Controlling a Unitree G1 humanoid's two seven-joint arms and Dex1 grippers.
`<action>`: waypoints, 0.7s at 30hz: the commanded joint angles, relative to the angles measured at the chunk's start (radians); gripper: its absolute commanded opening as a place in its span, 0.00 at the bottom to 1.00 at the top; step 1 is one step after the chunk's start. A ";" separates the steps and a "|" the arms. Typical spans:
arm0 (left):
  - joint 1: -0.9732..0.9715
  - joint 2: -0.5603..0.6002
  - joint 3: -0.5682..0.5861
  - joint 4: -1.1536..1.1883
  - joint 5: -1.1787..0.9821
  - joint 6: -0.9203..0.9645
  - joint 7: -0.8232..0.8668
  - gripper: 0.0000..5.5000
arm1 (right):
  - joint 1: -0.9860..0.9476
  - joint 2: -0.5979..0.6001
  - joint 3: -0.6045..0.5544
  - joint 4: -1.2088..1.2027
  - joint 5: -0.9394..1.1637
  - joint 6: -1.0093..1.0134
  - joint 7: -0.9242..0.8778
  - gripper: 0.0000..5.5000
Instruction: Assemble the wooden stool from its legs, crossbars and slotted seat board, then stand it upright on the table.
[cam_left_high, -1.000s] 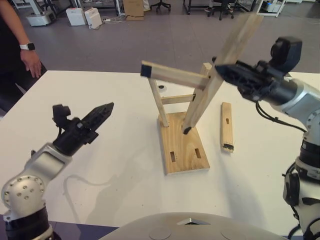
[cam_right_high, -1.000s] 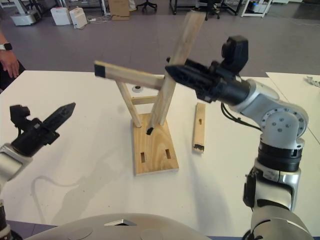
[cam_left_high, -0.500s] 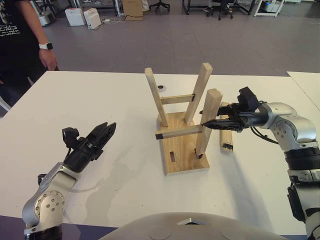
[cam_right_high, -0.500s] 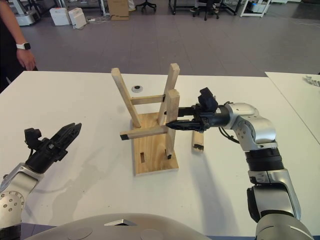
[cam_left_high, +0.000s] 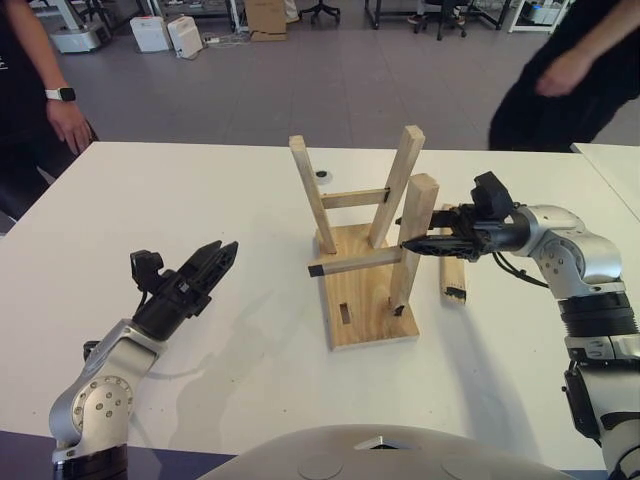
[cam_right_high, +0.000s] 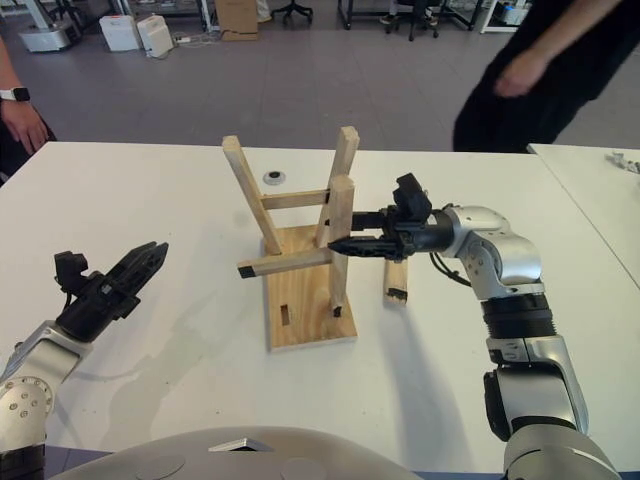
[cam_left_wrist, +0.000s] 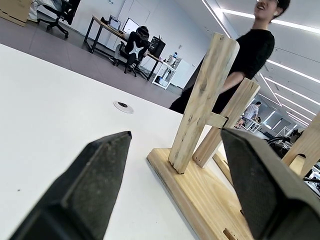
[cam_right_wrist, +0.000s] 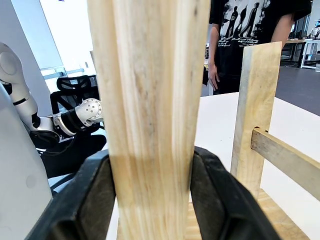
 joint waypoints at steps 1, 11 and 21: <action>-0.014 0.016 -0.001 -0.002 -0.007 0.016 -0.005 0.60 | 0.035 -0.049 0.032 0.048 -0.079 -0.088 0.065 0.37; 0.012 -0.009 -0.007 -0.027 -0.012 0.006 -0.003 0.60 | 0.068 -0.314 0.334 0.097 -0.043 -0.298 0.091 0.37; 0.037 -0.043 -0.043 -0.034 -0.014 0.049 0.062 0.60 | 0.063 -0.375 0.555 -0.030 -0.066 0.008 0.073 0.37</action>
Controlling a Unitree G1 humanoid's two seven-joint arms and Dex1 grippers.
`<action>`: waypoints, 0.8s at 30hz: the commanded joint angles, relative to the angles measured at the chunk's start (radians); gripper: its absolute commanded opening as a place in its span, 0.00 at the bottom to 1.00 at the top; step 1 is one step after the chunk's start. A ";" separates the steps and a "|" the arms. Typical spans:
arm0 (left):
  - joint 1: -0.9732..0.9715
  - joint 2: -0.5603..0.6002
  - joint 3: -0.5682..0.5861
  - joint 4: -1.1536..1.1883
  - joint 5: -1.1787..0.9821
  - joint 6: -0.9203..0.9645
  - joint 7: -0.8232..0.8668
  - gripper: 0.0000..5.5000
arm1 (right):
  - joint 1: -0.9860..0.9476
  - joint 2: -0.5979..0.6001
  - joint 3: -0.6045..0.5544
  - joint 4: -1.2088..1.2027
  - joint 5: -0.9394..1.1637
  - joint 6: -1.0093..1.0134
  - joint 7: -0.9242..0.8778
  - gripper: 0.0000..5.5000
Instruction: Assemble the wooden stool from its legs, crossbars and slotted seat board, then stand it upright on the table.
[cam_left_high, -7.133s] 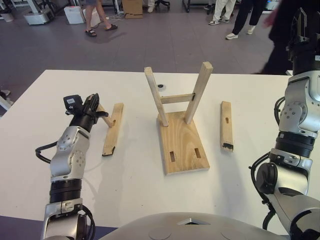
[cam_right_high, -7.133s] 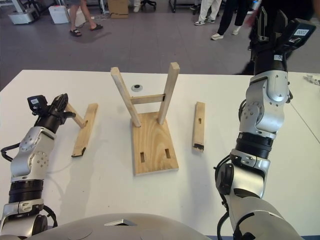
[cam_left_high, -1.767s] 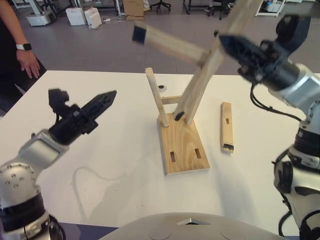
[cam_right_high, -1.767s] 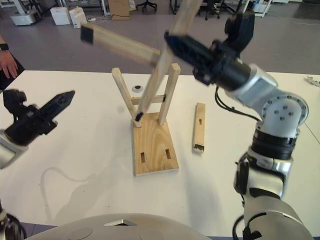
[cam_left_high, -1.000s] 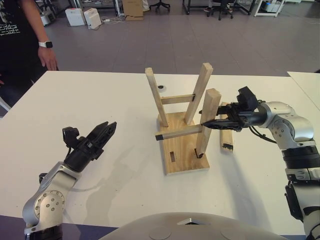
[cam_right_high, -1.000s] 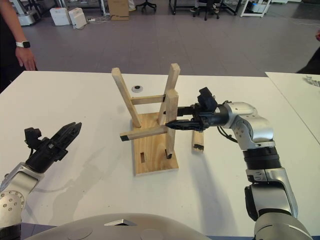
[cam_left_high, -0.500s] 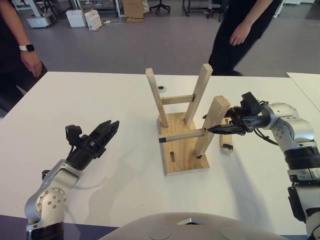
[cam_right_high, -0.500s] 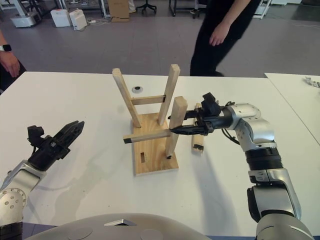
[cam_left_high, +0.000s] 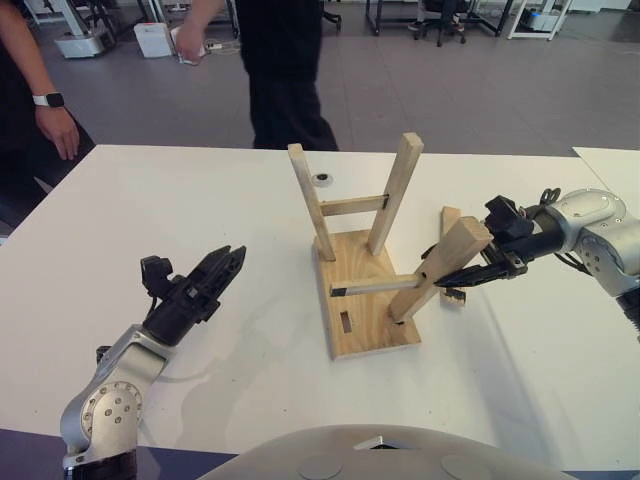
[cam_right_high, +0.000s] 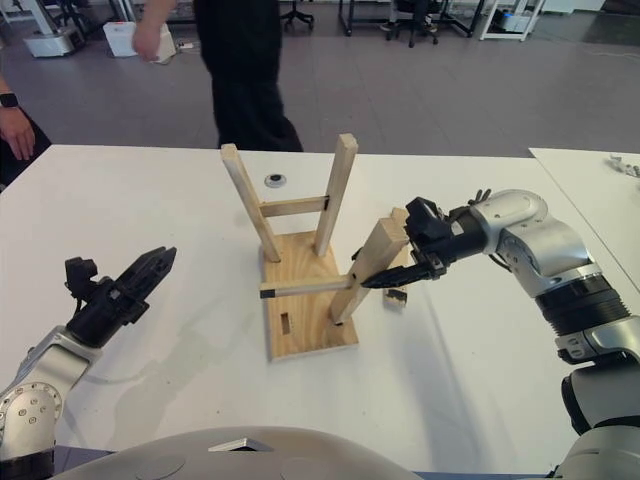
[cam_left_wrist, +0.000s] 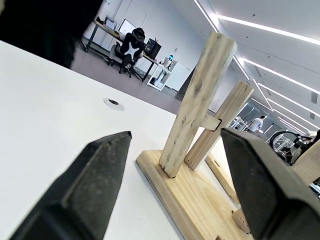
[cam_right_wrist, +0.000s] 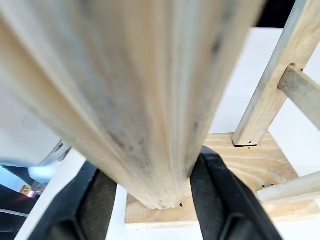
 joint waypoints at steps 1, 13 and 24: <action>0.013 -0.002 -0.009 -0.014 -0.001 0.025 0.045 0.60 | 0.154 0.011 0.180 -0.037 -0.160 0.208 0.006 0.37; 0.044 -0.089 -0.032 -0.046 0.008 -0.008 0.129 0.60 | 0.364 0.076 0.040 -0.214 0.040 0.392 -0.462 0.37; 0.063 -0.114 -0.049 -0.064 0.024 -0.022 0.144 0.60 | 0.385 0.044 0.042 -0.281 0.016 0.339 -0.423 0.51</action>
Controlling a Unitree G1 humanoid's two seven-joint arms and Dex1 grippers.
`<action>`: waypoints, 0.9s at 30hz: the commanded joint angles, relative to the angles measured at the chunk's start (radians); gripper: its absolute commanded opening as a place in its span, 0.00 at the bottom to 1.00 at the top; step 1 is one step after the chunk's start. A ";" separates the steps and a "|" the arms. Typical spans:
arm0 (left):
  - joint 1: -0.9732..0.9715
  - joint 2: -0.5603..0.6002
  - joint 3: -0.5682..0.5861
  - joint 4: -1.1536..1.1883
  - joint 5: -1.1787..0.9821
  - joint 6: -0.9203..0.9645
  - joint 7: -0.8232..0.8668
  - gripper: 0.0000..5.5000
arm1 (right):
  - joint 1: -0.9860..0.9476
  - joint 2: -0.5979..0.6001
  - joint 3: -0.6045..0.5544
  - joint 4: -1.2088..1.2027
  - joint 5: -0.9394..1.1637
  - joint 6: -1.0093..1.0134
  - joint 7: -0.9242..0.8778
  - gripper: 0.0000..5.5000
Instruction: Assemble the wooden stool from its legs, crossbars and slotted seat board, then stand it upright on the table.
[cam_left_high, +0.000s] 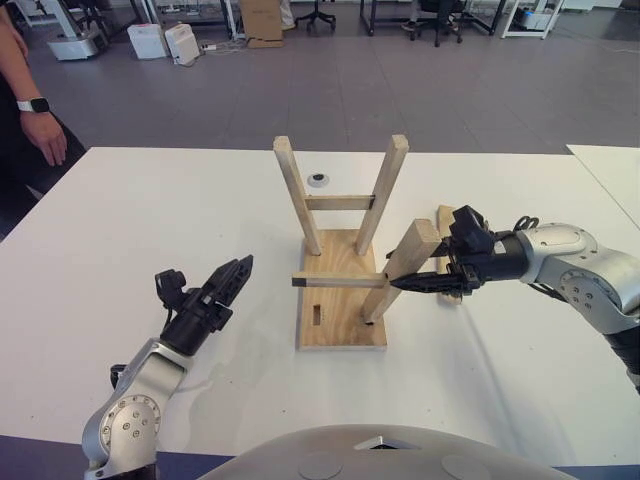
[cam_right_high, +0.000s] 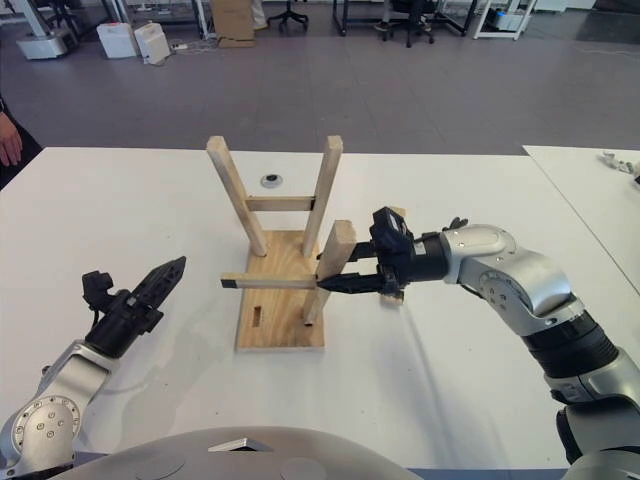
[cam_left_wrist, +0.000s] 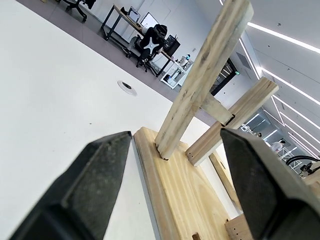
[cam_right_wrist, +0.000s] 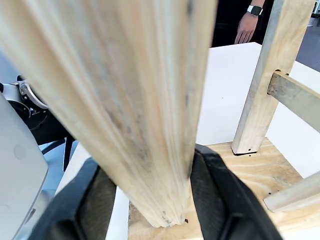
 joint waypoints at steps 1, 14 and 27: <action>0.007 -0.009 -0.016 -0.027 0.022 -0.016 0.019 0.60 | 0.158 0.002 0.128 0.065 -0.151 0.116 0.012 0.54; 0.102 -0.068 -0.057 -0.055 0.089 -0.093 0.040 0.60 | 0.178 0.208 -0.229 0.121 -0.321 0.116 -0.379 0.77; 0.092 -0.095 -0.073 -0.021 0.178 -0.147 0.091 0.60 | 0.273 0.708 -0.436 0.060 -0.561 0.295 -1.221 0.77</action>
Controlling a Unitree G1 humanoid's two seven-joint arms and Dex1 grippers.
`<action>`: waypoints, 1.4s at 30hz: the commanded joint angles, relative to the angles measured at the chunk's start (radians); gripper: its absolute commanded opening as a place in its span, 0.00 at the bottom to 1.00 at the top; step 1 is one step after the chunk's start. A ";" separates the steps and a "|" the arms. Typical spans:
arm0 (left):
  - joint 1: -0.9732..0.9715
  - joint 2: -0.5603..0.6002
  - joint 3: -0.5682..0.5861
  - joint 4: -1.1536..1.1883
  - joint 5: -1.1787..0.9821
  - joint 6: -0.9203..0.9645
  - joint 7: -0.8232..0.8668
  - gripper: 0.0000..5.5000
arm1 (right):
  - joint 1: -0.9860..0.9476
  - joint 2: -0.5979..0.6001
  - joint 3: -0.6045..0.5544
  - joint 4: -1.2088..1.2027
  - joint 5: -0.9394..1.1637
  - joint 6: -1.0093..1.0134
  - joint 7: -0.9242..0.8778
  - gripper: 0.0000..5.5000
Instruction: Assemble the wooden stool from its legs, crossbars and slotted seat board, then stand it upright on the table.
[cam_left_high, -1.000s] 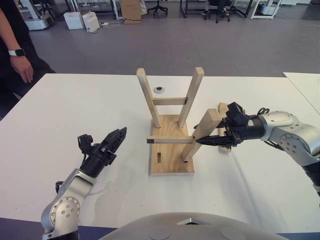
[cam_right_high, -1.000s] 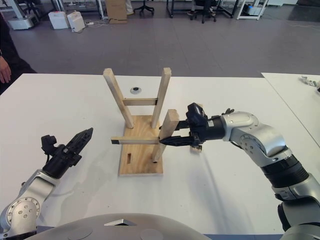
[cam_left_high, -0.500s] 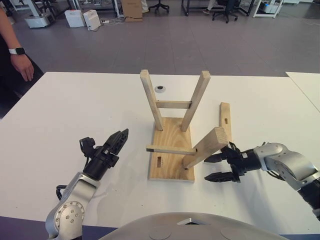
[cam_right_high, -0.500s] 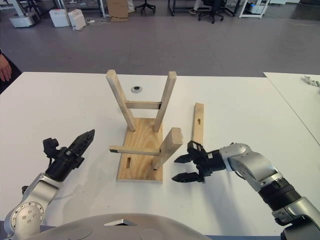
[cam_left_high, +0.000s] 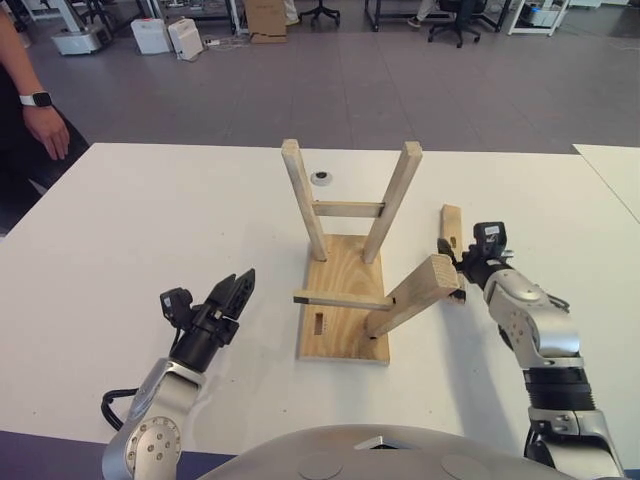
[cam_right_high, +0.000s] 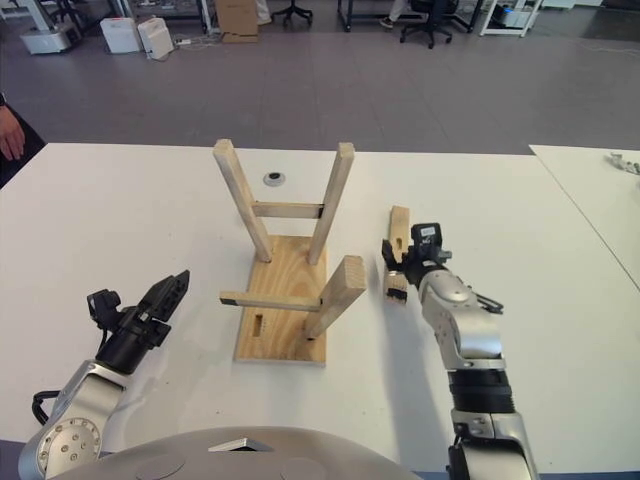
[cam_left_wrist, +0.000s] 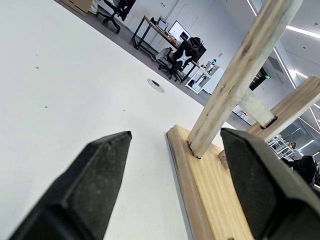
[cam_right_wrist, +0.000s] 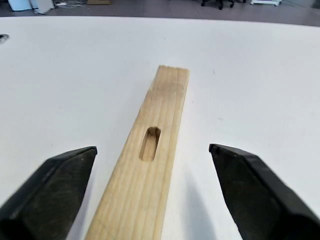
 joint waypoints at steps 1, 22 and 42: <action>-0.019 -0.006 -0.001 0.004 0.017 0.004 0.046 0.60 | 0.046 0.064 -0.055 -0.048 0.025 0.154 -0.053 0.77; -0.247 0.128 0.059 -0.025 0.069 0.103 0.191 0.60 | -0.227 0.009 -0.207 0.119 -0.058 -0.117 0.027 0.37; -0.971 0.434 0.076 0.059 -0.849 0.374 0.106 0.92 | -0.871 -0.254 0.017 0.198 0.622 0.304 1.152 0.37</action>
